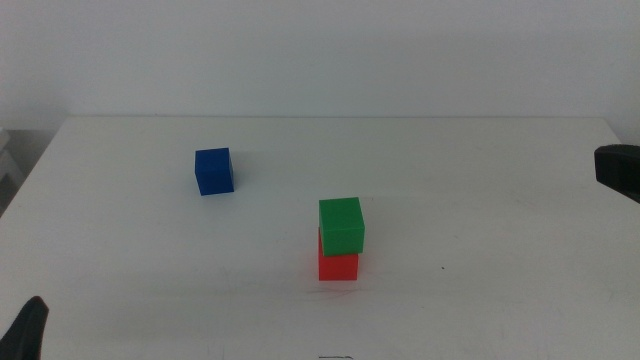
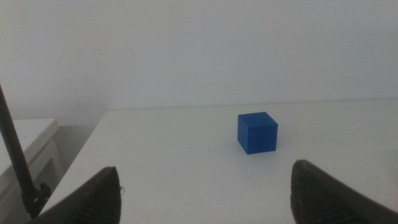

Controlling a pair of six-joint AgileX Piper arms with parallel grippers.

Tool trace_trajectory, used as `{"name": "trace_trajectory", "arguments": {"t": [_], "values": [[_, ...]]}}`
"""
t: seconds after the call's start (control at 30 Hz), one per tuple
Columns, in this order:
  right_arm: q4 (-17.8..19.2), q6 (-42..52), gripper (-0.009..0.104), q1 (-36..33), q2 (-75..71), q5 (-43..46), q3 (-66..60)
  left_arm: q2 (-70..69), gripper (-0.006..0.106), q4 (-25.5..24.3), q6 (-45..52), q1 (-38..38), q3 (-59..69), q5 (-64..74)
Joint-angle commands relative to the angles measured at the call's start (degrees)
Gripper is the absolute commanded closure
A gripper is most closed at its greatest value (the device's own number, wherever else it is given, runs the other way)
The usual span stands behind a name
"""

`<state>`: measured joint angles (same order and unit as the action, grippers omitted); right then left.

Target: Stack red cubes first, then green, then blue cubes in a specific spot.

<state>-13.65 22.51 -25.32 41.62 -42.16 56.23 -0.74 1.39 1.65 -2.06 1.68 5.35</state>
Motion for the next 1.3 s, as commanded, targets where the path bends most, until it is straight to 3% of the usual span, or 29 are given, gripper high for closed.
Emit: {"name": "trace_trajectory", "arguments": {"t": [0.0,0.2,0.5,0.83,1.0,1.13,1.27], "values": [[-0.58,0.59,0.021,0.40,0.02,3.94,1.26,-1.21,0.007,0.21,-0.18,-0.11,-0.17,-3.93],[-0.58,0.59,0.021,0.40,0.02,3.94,1.26,6.19,0.007,2.79,-0.26,-0.11,-5.47,-3.77],[-0.58,0.59,0.021,0.40,0.02,3.94,1.26,35.08,0.007,6.37,-0.31,-0.11,-31.27,8.76],[-0.58,0.59,0.021,0.40,0.02,3.94,1.26,59.66,0.007,6.98,-0.08,-0.11,-54.08,25.35],[-0.58,0.59,0.021,0.40,0.02,3.94,1.26,70.93,0.007,11.37,-0.02,-1.25,-64.55,28.72],[-0.58,0.59,0.021,0.40,0.02,3.94,1.26,80.19,0.009,8.94,-0.27,-3.99,-75.06,33.97],[-0.58,0.59,0.021,0.40,0.02,3.94,1.26,89.48,0.014,3.00,-9.07,-6.14,-84.85,40.24]]}}
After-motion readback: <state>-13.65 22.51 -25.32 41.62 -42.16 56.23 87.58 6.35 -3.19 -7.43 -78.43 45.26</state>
